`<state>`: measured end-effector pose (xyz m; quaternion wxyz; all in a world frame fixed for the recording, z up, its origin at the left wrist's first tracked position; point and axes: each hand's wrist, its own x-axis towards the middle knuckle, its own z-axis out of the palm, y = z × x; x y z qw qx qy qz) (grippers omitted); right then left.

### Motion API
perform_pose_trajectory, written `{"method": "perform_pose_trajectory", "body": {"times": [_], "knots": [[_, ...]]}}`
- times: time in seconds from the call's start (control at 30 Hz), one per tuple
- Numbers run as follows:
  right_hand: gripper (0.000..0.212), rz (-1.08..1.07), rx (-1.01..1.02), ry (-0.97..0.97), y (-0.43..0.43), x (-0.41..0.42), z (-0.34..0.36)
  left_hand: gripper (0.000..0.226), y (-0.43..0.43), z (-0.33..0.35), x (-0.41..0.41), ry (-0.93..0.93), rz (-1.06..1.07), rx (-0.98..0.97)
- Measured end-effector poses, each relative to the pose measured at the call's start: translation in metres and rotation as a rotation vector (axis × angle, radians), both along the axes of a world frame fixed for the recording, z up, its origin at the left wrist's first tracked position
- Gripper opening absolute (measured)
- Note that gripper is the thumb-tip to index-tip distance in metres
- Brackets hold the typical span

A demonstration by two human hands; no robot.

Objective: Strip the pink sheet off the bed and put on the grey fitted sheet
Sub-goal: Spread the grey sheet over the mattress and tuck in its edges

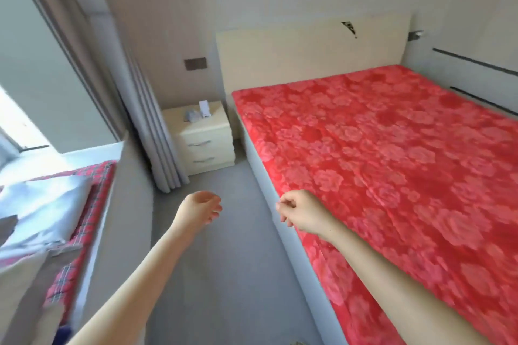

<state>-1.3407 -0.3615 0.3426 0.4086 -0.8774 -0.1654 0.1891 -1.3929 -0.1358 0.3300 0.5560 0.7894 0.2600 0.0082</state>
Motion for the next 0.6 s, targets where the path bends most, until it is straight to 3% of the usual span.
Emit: {"method": "perform_pose_trajectory", "body": {"times": [0.33,0.6], "knots": [[0.019,0.539,-0.08,-0.01,0.218,0.114,-0.008,0.018,0.143,-0.01,-0.013,0.009,0.692,0.002],[0.023,0.759,-0.082,0.01,0.396,0.147,-0.04,0.015,0.274,-0.034,0.002,0.091,0.887,0.071]]}}
